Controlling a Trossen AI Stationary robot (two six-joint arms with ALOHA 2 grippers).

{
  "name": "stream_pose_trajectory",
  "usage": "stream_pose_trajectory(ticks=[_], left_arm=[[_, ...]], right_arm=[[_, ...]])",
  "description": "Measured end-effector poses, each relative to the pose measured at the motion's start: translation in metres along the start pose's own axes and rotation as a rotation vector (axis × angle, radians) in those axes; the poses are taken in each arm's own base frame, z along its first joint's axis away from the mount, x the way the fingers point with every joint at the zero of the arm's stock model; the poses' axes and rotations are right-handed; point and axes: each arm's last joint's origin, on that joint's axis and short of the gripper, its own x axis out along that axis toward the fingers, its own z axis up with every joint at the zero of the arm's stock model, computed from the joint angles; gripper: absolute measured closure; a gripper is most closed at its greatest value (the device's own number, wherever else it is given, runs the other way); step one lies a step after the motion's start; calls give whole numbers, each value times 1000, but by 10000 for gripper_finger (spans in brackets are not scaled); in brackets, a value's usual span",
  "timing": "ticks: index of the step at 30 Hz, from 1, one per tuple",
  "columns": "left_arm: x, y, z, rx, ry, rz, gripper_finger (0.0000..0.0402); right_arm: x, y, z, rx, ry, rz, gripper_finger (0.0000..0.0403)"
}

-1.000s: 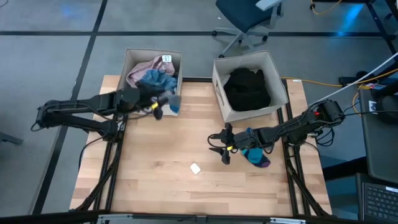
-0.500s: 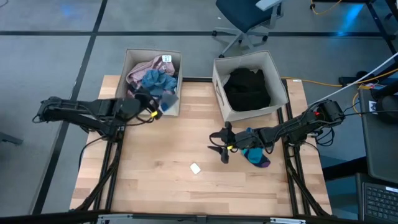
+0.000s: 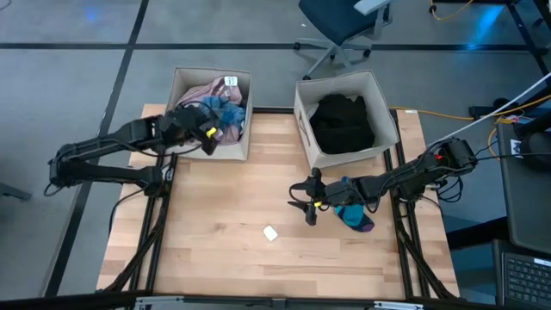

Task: Sort clothes
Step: Put the gray sock into the left brown laundry organizer

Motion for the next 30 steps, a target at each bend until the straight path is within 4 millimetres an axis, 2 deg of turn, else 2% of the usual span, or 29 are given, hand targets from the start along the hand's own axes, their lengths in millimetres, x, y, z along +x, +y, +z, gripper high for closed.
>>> stream_pose_trajectory(ticks=[3,5,8,12,15,19,21,23,26,30], left_arm=[[-10,4,6,-46,27,-14,201],[-16,0,8,-57,37,-140,201],[-21,-17,7,-18,19,-387,201],[-25,-39,-4,51,0,-522,201],[-25,-54,-15,88,-19,-585,201],[-25,-68,-28,94,-24,-652,201],[-23,-73,-34,99,-37,-665,201],[-21,-76,-39,101,-48,-665,201],[-17,-78,-43,91,-68,-658,201],[-14,-79,-45,87,-70,-651,201]], right_arm=[[0,0,0,-3,2,-1,152],[-1,0,0,-6,10,-2,152],[-15,-3,6,13,102,11,152],[-45,-10,20,77,316,-69,152],[-68,-14,20,188,521,-114,152],[-93,-14,6,349,771,-203,152],[-101,-16,-2,384,839,-284,152],[-105,-20,-11,382,848,-392,152],[-104,-28,-21,359,763,-555,152],[-100,-40,-34,346,709,-647,152]])
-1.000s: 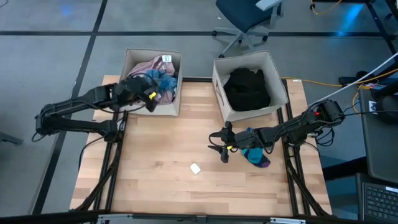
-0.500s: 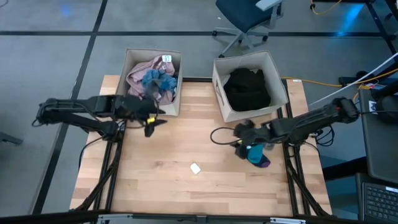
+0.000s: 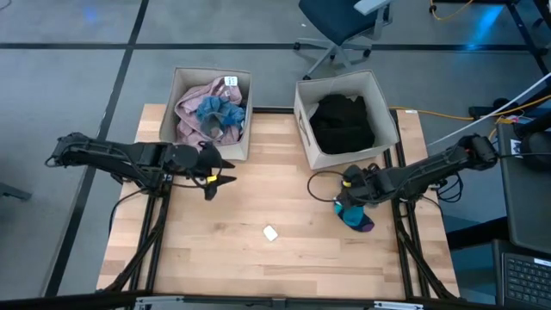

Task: Sort clothes
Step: Put the gray sock into the left brown laundry organizer

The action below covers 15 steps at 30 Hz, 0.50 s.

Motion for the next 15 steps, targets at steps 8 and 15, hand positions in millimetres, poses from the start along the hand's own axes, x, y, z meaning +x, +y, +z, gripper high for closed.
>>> stream_pose_trajectory(ticks=[8,15], left_arm=[[0,0,0,-9,-1,0,201],[0,0,0,-23,-2,-1,201]], right_arm=[[42,-15,-5,24,42,39,189],[47,-16,-5,-72,28,58,357]])
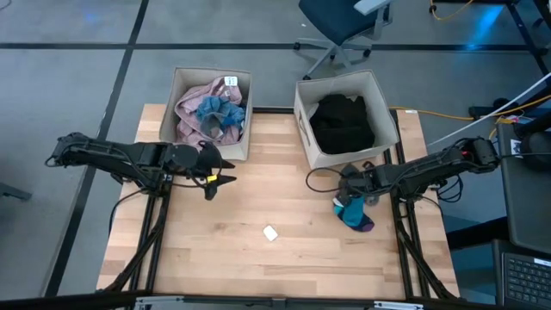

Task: Sort clothes
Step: Put the gray sock into the left brown laundry organizer

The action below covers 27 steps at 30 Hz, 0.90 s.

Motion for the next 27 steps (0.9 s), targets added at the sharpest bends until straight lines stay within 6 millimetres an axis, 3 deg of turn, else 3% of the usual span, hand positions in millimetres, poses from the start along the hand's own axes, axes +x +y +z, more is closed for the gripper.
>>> stream_pose_trajectory(ticks=[2,8,12,16,21,27], left_arm=[[0,0,0,-4,-3,-1,201],[1,-1,1,-13,-4,-1,201],[8,-2,2,-12,-9,-2,201],[20,-6,3,12,-17,-4,201],[40,-12,7,71,-67,-19,201],[67,-21,14,141,-174,-43,201]], right_arm=[[-4,3,4,-39,-1,19,389],[-42,31,31,-194,-117,166,377],[-77,50,54,-292,-284,247,397],[-104,61,77,-340,-465,315,387],[-120,72,93,-406,-681,393,396],[-129,76,100,-424,-798,435,393]])
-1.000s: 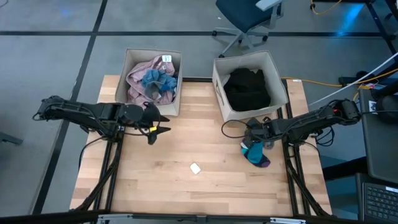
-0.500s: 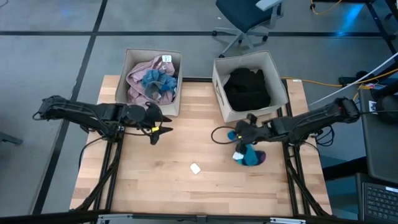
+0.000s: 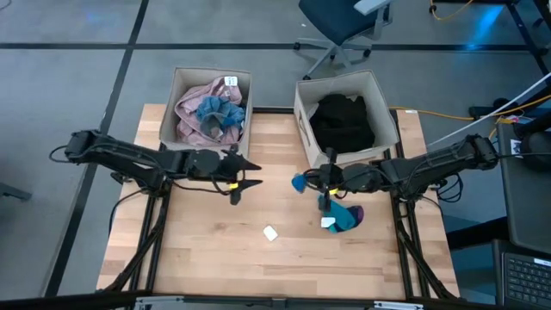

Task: Sort clothes
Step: Put the gray sock into the left brown laundry organizer

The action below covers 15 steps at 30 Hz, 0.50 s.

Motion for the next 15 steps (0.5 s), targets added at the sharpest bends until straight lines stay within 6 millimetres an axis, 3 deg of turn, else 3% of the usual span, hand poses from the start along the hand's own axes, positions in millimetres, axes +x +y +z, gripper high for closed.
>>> stream_pose_trajectory(ticks=[8,15], left_arm=[[38,-11,-4,108,-133,-85,201],[58,-18,-15,121,-163,-145,202]], right_arm=[[21,9,0,-50,-61,28,399],[41,18,0,-76,-148,51,396]])
